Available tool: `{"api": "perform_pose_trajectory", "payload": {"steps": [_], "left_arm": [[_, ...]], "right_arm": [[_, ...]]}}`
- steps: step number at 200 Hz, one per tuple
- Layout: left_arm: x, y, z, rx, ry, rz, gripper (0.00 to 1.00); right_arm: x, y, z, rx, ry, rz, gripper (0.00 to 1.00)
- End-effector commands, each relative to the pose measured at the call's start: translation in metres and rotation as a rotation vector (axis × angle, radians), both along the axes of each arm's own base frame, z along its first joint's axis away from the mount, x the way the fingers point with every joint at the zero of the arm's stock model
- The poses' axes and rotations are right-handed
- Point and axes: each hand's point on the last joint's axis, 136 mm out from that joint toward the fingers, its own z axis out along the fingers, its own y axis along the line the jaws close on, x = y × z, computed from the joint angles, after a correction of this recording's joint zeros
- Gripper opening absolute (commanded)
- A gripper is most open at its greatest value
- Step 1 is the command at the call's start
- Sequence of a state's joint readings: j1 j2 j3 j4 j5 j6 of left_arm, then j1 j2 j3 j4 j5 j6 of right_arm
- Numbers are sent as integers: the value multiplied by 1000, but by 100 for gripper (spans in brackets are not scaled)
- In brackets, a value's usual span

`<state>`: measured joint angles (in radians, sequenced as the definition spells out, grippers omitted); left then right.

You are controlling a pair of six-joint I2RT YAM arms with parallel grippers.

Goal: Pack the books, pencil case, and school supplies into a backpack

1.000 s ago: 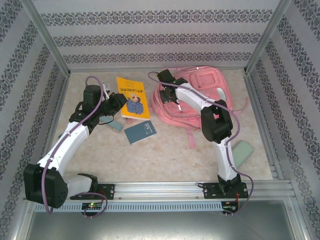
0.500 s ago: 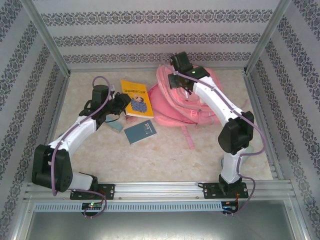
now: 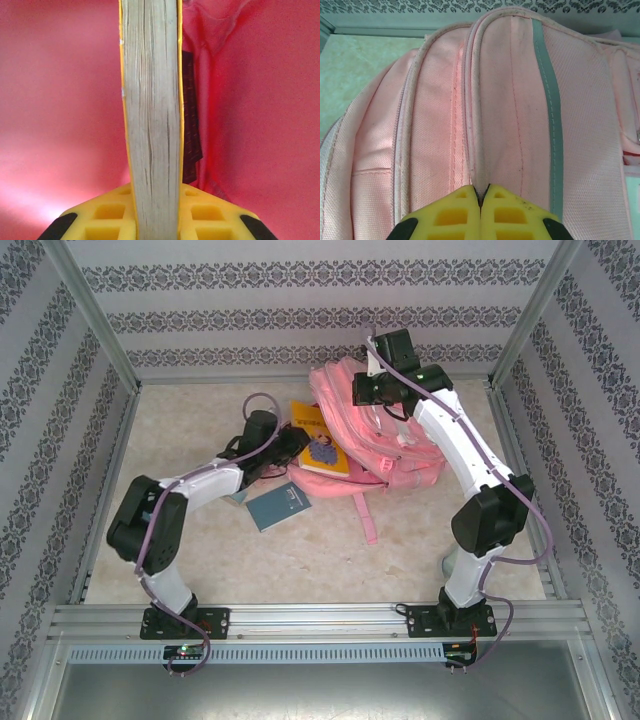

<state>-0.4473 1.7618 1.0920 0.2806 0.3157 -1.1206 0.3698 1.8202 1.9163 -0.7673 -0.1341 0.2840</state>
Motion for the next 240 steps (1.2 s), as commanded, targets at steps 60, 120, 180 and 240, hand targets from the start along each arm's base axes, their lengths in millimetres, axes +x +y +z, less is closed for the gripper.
{"api": "perform_pose_trajectory", "payload": {"steps": [60, 120, 180, 240], "left_arm": [[72, -74, 22, -156, -130, 39, 0], [69, -133, -28, -47, -25, -13, 0], [53, -145, -49, 77, 34, -38, 21], [49, -122, -27, 216, 25, -47, 68]], "right_arm": [[-9, 12, 71, 178, -156, 27, 0], [-9, 14, 73, 190, -154, 25, 0], [-6, 10, 65, 183, -142, 12, 0], [-4, 3, 56, 170, -133, -4, 0]]}}
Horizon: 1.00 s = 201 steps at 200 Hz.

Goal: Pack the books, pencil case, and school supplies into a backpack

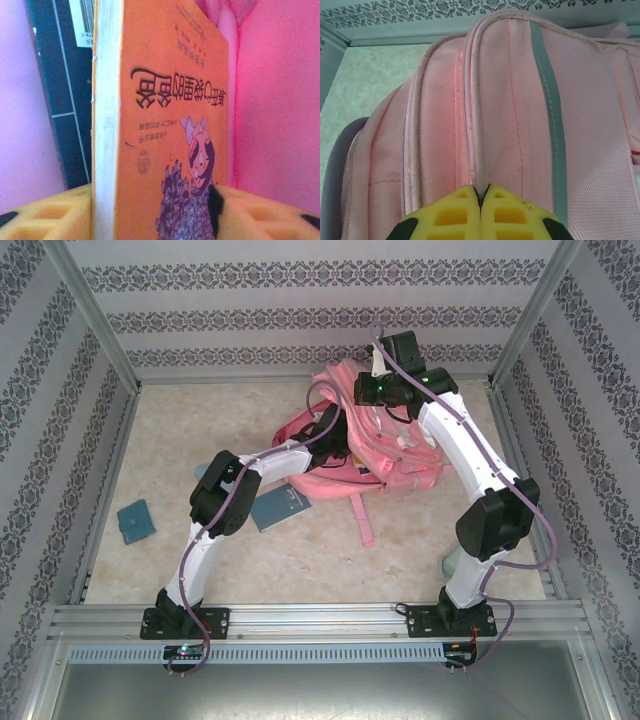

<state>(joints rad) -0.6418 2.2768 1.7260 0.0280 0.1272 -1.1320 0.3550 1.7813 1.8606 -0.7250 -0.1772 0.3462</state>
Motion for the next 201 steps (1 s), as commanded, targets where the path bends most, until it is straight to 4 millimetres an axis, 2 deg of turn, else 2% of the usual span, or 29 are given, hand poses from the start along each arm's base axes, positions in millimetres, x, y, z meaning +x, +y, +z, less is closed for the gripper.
{"api": "perform_pose_trajectory", "payload": {"steps": [1, 30, 43, 67, 114, 177, 190, 201], "left_arm": [[-8, 5, 35, 71, -44, -26, 69], [-14, 20, 44, 131, -27, -20, 81], [-18, 27, 47, 166, -12, -22, 83], [-31, 48, 47, 257, 29, -12, 92], [-54, 94, 60, 336, 44, 4, 93], [-106, 173, 61, 414, 103, 48, 92], [-119, 190, 62, 441, 108, 63, 92], [-131, 203, 64, 456, 104, 78, 92]], "right_arm": [[0, 5, 52, 93, -147, 14, 0], [2, 0, 44, 81, -137, 0, 0], [3, -4, 40, 77, -134, -8, 0], [6, -11, 31, 54, -128, -23, 0], [14, -30, -8, -27, -74, -71, 0], [14, -30, -53, -71, -4, -69, 6], [12, -25, -60, -77, 7, -59, 13], [8, -20, -65, -84, 16, -50, 33]]}}
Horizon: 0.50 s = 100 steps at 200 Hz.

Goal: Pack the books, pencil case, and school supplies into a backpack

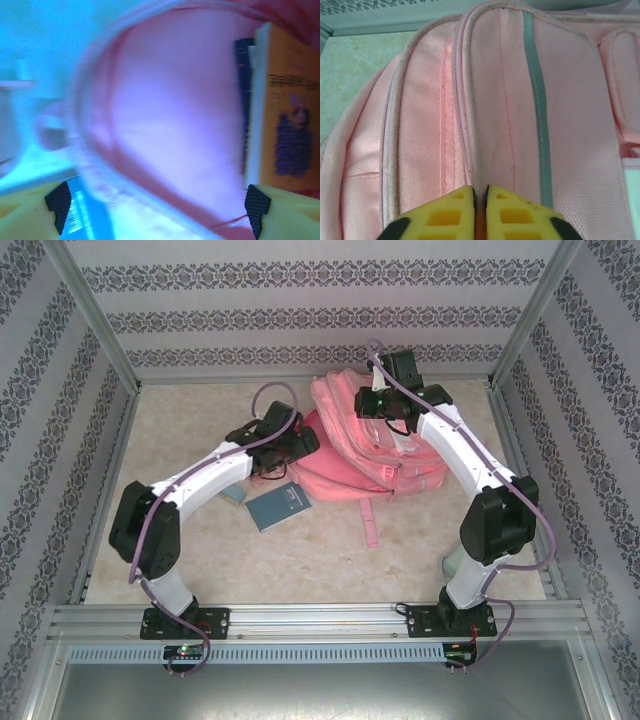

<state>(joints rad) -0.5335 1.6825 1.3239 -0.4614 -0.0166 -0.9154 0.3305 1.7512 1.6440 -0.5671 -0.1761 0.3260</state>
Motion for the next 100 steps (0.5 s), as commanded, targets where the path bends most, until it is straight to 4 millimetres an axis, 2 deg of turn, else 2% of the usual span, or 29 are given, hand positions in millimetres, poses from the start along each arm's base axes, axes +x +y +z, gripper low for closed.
{"api": "perform_pose_trajectory", "payload": {"steps": [1, 7, 27, 56, 78, 100], "left_arm": [[-27, 35, 7, 80, 1, 14, 92], [-33, 42, 9, 86, -4, 23, 91], [-54, 65, 7, 106, -7, 53, 92], [-82, 96, 2, 155, -12, 104, 93], [-98, 112, 0, 168, -28, 145, 93], [-114, 121, -16, 162, -19, 167, 95]], "right_arm": [[5, -7, -16, -62, -2, -36, 34], [3, -4, -17, -67, -2, -32, 39], [-9, 11, -21, -72, 7, -10, 43], [-31, 34, -25, -83, -4, 10, 45], [-54, 57, -30, -66, -5, 50, 46], [-80, 85, -45, -50, 19, 104, 46]]}}
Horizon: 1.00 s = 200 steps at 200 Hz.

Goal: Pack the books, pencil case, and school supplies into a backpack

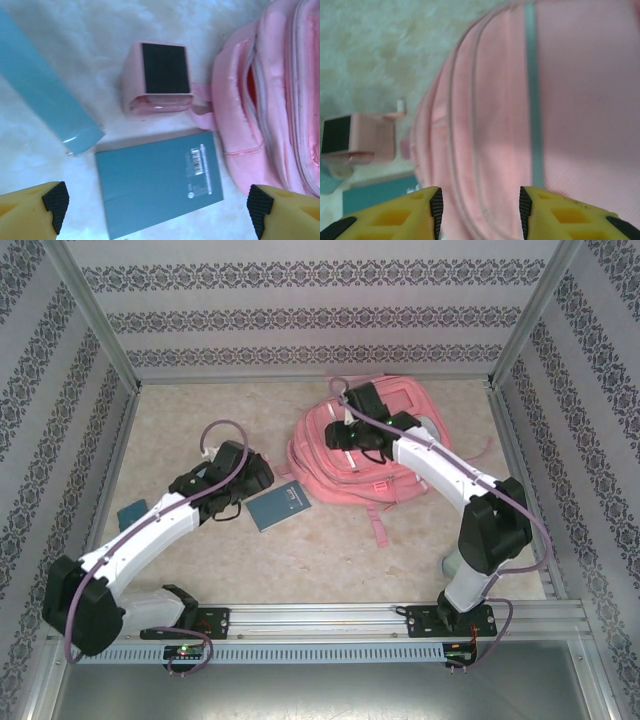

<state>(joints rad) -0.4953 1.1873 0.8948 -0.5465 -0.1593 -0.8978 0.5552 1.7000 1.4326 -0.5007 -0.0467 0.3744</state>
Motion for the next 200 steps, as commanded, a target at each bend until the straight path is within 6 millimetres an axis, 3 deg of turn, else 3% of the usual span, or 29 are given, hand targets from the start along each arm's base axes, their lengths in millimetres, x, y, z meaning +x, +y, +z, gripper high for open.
{"api": "perform_pose_trajectory", "payload": {"steps": [1, 47, 83, 116, 200], "left_arm": [[-17, 22, -15, 39, 21, 57, 95], [-34, 15, -48, -37, 79, 44, 94], [-38, 5, -75, -141, 108, 57, 90], [-36, 0, -92, -216, 106, 72, 85], [-26, -14, -102, -268, 98, 39, 84]], "right_arm": [[-18, 22, 11, 49, -40, 8, 46], [-61, 71, -32, 60, 56, 104, 43], [-79, 98, -65, 69, 127, 153, 38], [-78, 97, -96, 36, 179, 129, 36], [-61, 88, -152, -29, 269, 104, 37]]}}
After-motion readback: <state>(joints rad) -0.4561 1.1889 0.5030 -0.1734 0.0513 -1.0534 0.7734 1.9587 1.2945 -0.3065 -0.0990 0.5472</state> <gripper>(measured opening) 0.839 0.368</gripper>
